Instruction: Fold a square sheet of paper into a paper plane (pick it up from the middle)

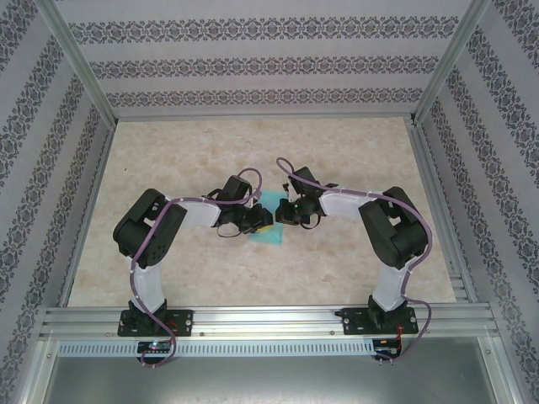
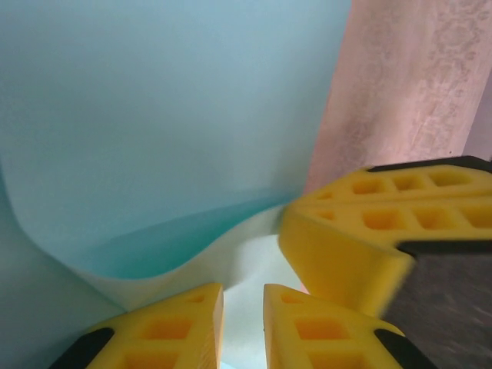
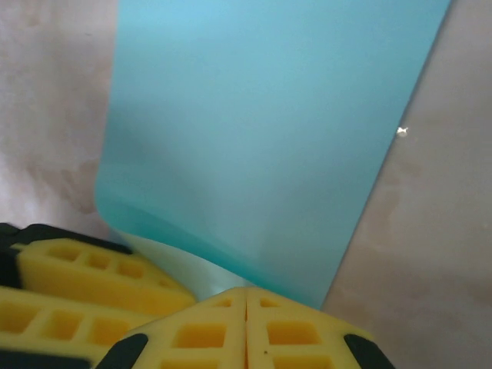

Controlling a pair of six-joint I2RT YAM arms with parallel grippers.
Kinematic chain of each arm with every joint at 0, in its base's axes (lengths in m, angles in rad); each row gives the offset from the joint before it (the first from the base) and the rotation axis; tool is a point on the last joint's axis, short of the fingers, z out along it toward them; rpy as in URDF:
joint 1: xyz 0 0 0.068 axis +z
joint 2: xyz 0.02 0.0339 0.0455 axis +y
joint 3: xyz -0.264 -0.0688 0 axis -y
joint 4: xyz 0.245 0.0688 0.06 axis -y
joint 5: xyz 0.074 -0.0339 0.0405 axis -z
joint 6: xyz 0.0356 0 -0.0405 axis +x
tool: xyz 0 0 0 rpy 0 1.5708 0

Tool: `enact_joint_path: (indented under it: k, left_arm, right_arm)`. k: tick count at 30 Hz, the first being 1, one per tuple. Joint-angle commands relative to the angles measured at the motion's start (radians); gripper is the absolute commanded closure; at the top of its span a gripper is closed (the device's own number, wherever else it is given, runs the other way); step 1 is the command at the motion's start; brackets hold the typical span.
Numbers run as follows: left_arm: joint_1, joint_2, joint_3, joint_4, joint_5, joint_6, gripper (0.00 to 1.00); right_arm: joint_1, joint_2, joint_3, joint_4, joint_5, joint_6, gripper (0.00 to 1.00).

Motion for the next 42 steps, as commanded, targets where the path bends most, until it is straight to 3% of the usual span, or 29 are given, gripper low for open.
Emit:
enact_joint_path:
  k: [1, 9, 13, 42]
  left_arm:
    - [-0.012, 0.007, -0.012, -0.061, -0.057, 0.006, 0.78]
    - [-0.013, -0.063, 0.006, -0.030, -0.047, 0.022, 0.78]
    - [-0.011, -0.095, 0.026, -0.062, -0.106, 0.052, 0.78]
    - [-0.011, -0.023, 0.082, -0.258, -0.314, 0.091, 0.80]
  right_arm:
    - [-0.012, 0.030, -0.028, 0.031, -0.005, 0.008, 0.93]
    - [-0.019, 0.060, -0.026, -0.018, 0.024, -0.034, 0.93]
    - [-0.019, 0.063, -0.022, -0.037, 0.039, -0.048, 0.93]
    - [-0.007, 0.067, -0.012, -0.044, 0.040, -0.055, 0.93]
